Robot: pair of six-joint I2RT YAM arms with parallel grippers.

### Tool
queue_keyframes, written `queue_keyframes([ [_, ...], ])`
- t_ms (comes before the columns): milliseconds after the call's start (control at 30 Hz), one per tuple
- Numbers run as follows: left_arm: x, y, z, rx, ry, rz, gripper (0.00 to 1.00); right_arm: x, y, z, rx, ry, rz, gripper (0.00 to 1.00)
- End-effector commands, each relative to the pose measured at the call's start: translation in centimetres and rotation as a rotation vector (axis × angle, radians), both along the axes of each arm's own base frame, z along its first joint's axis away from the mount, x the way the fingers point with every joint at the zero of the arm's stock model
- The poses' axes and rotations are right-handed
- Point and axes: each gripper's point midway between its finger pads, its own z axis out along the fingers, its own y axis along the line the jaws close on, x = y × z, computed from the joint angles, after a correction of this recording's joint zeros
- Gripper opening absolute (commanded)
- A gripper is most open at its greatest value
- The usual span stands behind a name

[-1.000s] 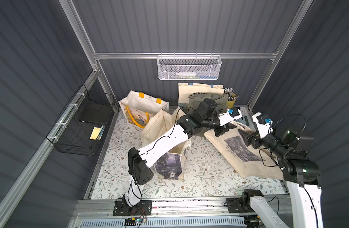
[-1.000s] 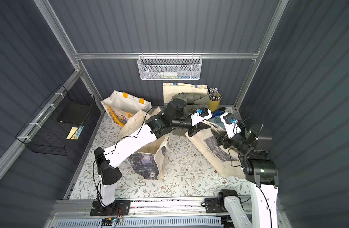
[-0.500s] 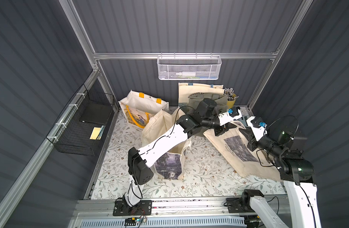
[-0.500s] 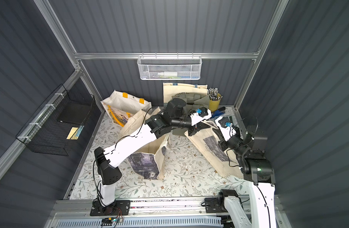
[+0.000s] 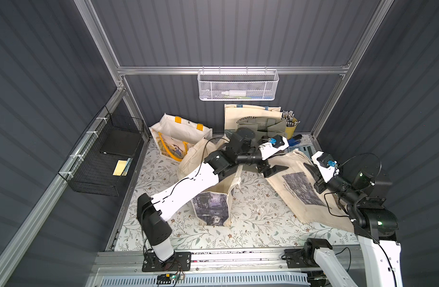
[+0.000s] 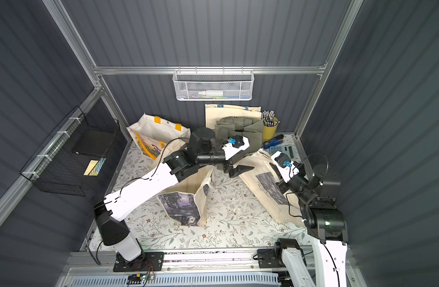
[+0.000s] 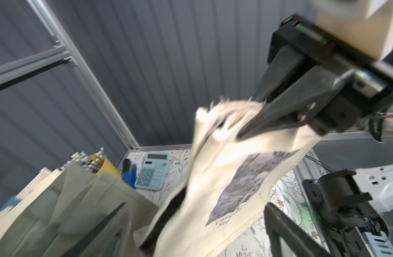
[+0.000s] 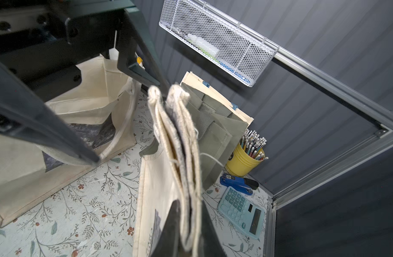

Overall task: Put away the canvas bag
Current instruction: Press the canvas bag at the center of the board.

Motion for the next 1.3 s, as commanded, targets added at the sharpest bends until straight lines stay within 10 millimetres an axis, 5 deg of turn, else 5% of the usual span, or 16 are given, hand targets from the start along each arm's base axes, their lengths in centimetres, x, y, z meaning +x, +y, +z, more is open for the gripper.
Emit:
queue_keyframes([
  [0, 2.0, 3.0, -2.1, 0.028, 0.011, 0.129, 0.95, -1.4, 0.4, 3.8, -0.004, -0.123, 0.024, 0.0],
  [200, 4.6, 5.8, -5.7, 0.062, 0.108, 0.218, 0.94, -3.7, 0.9, 5.7, 0.024, -0.191, 0.049, 0.0],
  [533, 5.2, 4.3, -7.2, 0.096, 0.361, 0.027, 0.89, -7.5, 0.4, 8.4, 0.034, -0.262, 0.004, 0.0],
  [800, 4.9, 4.8, -6.9, 0.014, 0.527, -0.169, 0.85, -8.4, 0.5, 9.7, 0.052, -0.304, 0.01, 0.0],
  [867, 4.2, 4.5, -6.6, 0.0, 0.544, -0.241, 0.79, -8.5, 0.7, 9.9, 0.057, -0.313, 0.019, 0.0],
  [933, 3.0, 4.3, -6.0, -0.021, 0.574, -0.344, 0.53, -8.4, 0.7, 10.1, 0.058, -0.321, 0.019, 0.0],
  [1000, 2.4, 4.2, -5.9, -0.031, 0.624, -0.409, 0.46, -8.4, 0.6, 10.2, 0.06, -0.328, 0.015, 0.0],
  [1267, 2.2, 4.2, -6.4, -0.024, 0.667, -0.422, 0.61, -8.0, 0.9, 10.8, 0.067, -0.34, 0.039, 0.0],
])
